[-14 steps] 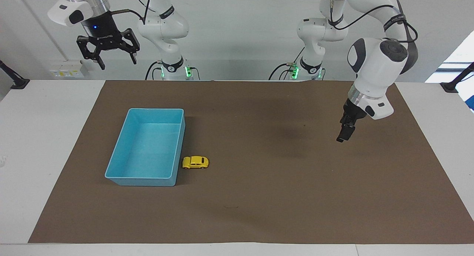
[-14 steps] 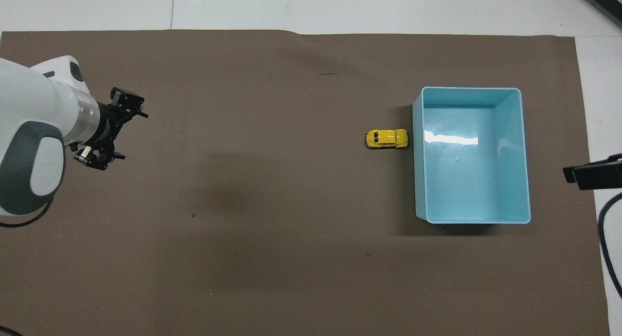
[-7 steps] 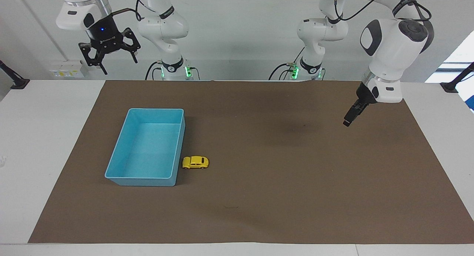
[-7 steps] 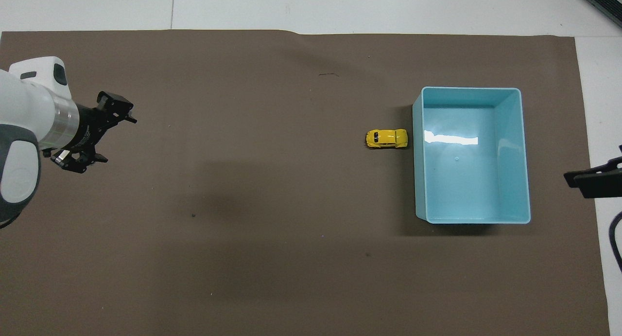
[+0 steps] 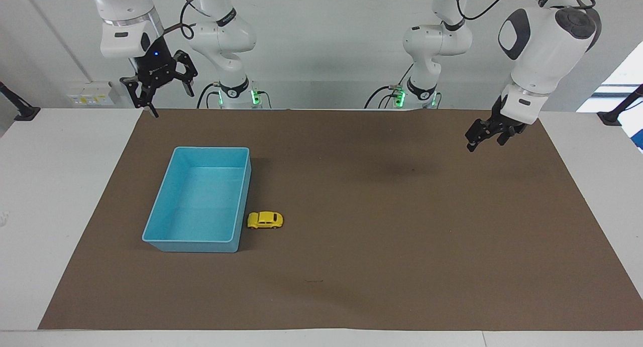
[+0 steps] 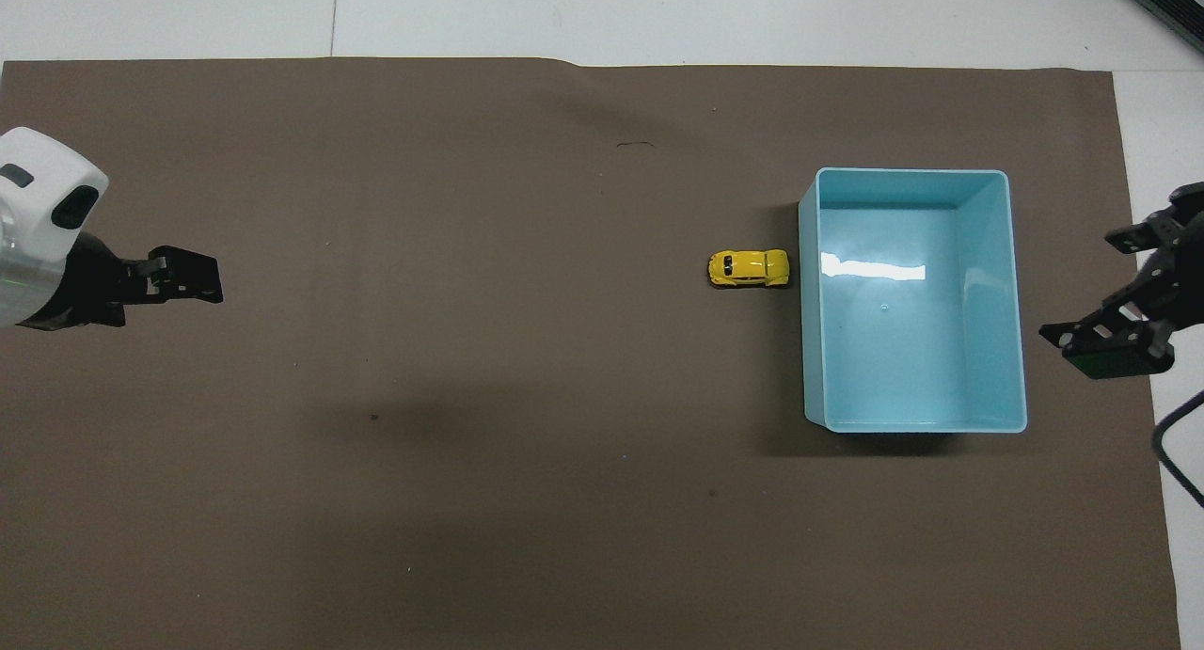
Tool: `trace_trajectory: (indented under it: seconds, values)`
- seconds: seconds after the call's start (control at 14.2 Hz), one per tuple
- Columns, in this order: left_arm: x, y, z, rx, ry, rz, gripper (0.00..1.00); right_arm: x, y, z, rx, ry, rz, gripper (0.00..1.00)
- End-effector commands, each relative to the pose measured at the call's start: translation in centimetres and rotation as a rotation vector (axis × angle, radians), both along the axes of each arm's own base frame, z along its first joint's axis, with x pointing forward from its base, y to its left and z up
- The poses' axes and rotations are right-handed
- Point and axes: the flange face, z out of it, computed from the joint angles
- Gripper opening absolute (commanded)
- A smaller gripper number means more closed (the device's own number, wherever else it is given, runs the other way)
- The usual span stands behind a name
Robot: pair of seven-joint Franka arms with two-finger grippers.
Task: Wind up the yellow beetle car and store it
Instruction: 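Reach the right gripper down to the car beside the blue bin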
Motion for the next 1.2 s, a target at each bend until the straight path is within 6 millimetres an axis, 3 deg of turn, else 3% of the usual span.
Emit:
trace_trajectory:
  seconds: [0.0,0.07,0.28,0.42,0.56,0.71,0.92,0.99,1.13]
  values:
    - [-0.8,0.0,3.8,0.036,0.019,-0.068,1.00,1.5,1.1,-2.3,-0.002,0.007,0.084,1.00]
    - [-1.2,-0.3,5.0,0.039,0.026,-0.088,1.00,2.2,2.3,-3.0,-0.002,0.004,0.136,1.00]
    - [-2.0,-0.6,8.1,0.041,0.035,-0.101,1.00,3.5,2.8,-5.0,-0.002,0.015,0.153,1.00]
    - [-2.6,-0.5,9.2,0.042,0.059,-0.127,1.00,4.5,4.2,-6.2,-0.001,0.008,0.190,1.00]
    - [-4.2,-0.7,11.0,0.038,0.040,-0.141,1.00,5.6,5.0,-8.0,0.001,0.009,0.201,1.00]
    - [-5.7,-0.5,10.5,0.038,0.053,-0.141,1.00,6.7,5.5,-9.8,0.001,0.014,0.210,1.00]
    - [-6.3,0.1,9.8,0.039,0.058,-0.155,1.00,8.4,7.3,-12.7,0.002,0.002,0.280,1.00]
    - [-6.3,0.5,9.8,0.034,0.056,-0.172,1.00,9.3,8.3,-14.7,0.001,0.002,0.313,1.00]
    - [-5.8,0.4,10.6,0.030,0.038,-0.162,1.00,10.1,10.8,-16.7,0.000,-0.028,0.378,1.00]
